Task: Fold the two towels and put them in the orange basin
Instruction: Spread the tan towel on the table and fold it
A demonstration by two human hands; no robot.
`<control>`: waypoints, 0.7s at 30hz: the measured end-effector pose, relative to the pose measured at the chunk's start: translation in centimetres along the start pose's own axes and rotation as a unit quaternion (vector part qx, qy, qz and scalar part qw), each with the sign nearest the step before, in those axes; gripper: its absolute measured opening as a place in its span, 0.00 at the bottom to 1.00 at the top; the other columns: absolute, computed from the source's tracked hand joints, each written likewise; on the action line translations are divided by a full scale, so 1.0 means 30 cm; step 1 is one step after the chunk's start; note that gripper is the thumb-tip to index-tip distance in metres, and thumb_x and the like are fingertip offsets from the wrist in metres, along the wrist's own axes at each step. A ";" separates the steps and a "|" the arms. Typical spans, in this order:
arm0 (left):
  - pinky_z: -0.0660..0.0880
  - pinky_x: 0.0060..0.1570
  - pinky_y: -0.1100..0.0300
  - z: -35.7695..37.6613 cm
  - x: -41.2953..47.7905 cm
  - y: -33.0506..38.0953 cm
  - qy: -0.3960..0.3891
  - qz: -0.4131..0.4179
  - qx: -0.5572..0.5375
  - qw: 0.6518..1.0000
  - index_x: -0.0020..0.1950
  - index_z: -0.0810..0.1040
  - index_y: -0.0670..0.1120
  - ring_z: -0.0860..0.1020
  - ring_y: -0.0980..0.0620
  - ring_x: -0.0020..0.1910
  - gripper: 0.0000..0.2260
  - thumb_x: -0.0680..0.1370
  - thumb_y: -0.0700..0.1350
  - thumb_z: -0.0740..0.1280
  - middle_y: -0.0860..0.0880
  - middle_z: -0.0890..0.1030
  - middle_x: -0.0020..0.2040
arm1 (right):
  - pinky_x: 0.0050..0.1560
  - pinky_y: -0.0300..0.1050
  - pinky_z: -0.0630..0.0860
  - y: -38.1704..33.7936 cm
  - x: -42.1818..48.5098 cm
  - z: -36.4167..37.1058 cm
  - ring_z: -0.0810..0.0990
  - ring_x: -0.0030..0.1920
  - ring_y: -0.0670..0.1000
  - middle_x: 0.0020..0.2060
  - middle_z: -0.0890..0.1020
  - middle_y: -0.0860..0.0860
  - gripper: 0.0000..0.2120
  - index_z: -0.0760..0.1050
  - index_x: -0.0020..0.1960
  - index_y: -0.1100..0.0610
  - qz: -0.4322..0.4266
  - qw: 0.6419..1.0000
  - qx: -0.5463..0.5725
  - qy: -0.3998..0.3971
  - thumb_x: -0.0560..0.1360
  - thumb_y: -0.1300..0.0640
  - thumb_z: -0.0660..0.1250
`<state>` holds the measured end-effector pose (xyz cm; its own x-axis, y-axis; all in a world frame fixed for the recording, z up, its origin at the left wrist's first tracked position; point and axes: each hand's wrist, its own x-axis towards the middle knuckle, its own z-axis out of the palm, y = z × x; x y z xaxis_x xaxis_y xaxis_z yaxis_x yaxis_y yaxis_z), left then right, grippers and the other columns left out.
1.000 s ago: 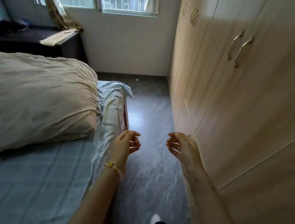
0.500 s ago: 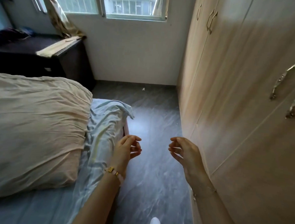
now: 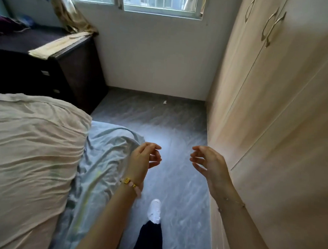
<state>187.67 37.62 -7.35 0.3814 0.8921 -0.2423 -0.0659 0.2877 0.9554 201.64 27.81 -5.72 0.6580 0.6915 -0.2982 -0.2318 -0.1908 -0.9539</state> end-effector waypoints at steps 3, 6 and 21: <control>0.74 0.30 0.66 0.031 0.199 0.029 -0.004 0.001 -0.004 1.000 0.39 0.77 0.43 0.76 0.55 0.30 0.11 0.78 0.39 0.59 0.49 0.76 0.30 | 0.47 0.39 0.78 -0.043 0.185 0.049 0.81 0.46 0.51 0.42 0.82 0.52 0.11 0.78 0.45 0.56 -0.008 1.000 -0.014 0.002 0.80 0.55 0.58; 0.74 0.31 0.66 0.056 0.405 0.094 -0.002 0.006 -0.002 1.000 0.40 0.77 0.43 0.76 0.54 0.31 0.11 0.79 0.39 0.59 0.49 0.76 0.31 | 0.47 0.39 0.78 -0.119 0.377 0.116 0.81 0.46 0.51 0.42 0.81 0.52 0.11 0.77 0.46 0.55 -0.002 1.000 -0.015 -0.004 0.81 0.55 0.58; 0.76 0.40 0.60 0.015 1.180 0.388 0.072 0.056 0.018 0.996 0.42 0.76 0.42 0.77 0.51 0.38 0.13 0.81 0.41 0.55 0.46 0.77 0.36 | 0.46 0.38 0.77 -0.423 1.160 0.487 0.81 0.46 0.50 0.43 0.81 0.53 0.13 0.78 0.47 0.56 -0.028 0.997 -0.045 -0.058 0.81 0.55 0.56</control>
<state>200.83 72.40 -4.73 0.2362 0.9594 -0.1538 -0.0672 0.1740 0.9824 217.03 64.48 -3.48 0.5792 0.7782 -0.2430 -0.1281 -0.2075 -0.9698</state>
